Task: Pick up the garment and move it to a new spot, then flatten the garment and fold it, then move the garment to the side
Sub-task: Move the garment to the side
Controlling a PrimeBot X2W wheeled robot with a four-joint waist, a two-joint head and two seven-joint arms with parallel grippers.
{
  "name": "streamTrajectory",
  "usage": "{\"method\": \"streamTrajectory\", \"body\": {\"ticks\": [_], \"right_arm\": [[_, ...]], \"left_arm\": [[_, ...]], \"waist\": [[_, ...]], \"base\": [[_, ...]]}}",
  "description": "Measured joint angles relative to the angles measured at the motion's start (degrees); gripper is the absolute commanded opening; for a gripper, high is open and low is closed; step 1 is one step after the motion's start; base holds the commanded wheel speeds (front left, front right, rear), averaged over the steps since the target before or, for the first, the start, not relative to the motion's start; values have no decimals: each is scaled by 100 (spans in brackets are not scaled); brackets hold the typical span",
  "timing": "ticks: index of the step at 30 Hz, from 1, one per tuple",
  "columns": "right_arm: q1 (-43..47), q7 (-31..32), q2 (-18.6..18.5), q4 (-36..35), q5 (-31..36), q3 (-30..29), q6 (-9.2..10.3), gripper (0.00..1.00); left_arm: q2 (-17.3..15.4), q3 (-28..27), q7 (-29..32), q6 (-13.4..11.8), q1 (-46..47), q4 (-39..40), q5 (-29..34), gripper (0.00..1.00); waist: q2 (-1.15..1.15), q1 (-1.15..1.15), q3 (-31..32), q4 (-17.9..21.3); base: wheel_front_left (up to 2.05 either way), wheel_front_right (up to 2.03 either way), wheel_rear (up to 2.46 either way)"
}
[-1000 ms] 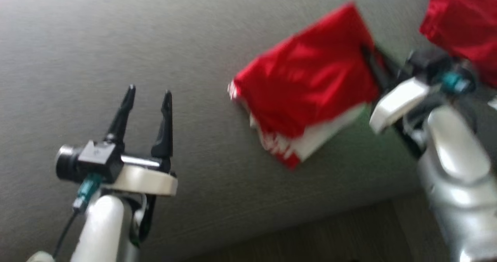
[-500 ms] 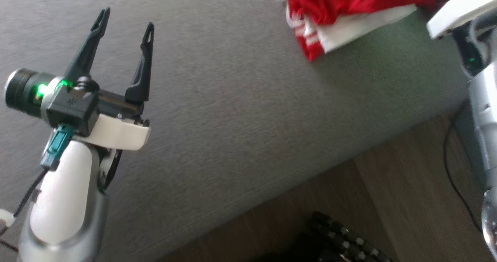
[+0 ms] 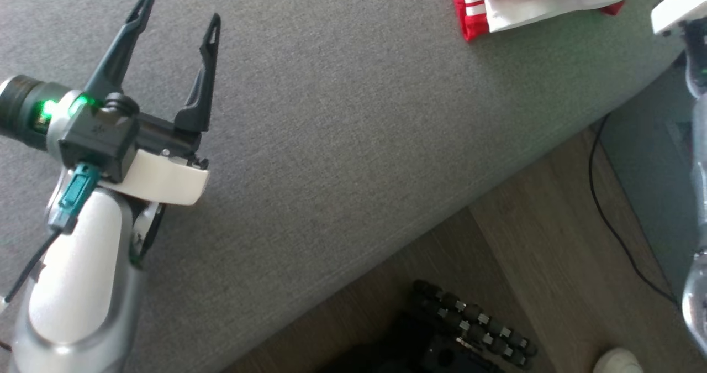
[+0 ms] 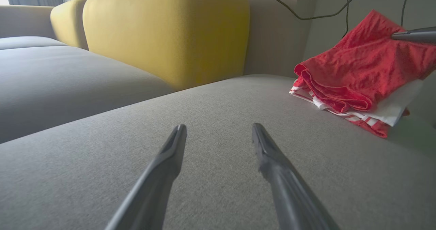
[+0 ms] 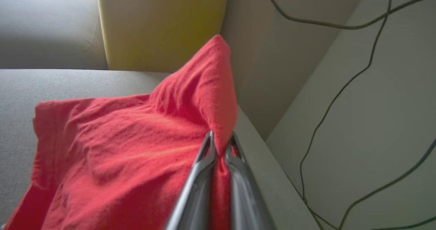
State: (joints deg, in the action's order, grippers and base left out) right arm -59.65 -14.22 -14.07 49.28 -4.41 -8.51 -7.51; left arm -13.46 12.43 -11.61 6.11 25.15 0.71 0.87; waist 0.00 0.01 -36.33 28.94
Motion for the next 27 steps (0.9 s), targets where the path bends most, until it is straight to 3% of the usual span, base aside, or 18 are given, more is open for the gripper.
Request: {"method": "streamTrajectory", "body": {"ticks": [1, 2, 3, 13, 17, 27], "right_arm": [[1, -10, 44, 11, 26, -44, 0, 0], [1, -10, 92, 31, 49, -81, 0, 32], [1, -11, 140, 48, 64, -112, 0, 100], [2, -25, 276, -246, 354, -236, 0, 100], [10, -25, 276, -521, 481, -179, 0, 100], [515, 59, 296, -1243, 485, 661, 0, 100]], "left_arm": [[-20, 2, 2, 0, 0, 30, 0, 100], [-35, 7, 30, 0, 0, 66, 0, 100], [-42, 10, 47, 0, 0, 99, 0, 100], [3, 62, -20, -65, -32, -30, -141, 100], [159, 144, -177, -154, -47, -243, -237, 100], [609, 116, -309, -371, -422, -479, -564, 100]], "waist": [[0, 0, -25, 18], [0, 0, -49, 31], [0, 0, -70, 38], [0, 0, 75, -152], [0, 0, 277, -329], [0, -1, 1015, -1099]], "base": [[0, 0, 0], [0, 0, 0], [0, 0, 0], [0, 0, 0], [0, 0, 0], [0, 0, 0]]}}
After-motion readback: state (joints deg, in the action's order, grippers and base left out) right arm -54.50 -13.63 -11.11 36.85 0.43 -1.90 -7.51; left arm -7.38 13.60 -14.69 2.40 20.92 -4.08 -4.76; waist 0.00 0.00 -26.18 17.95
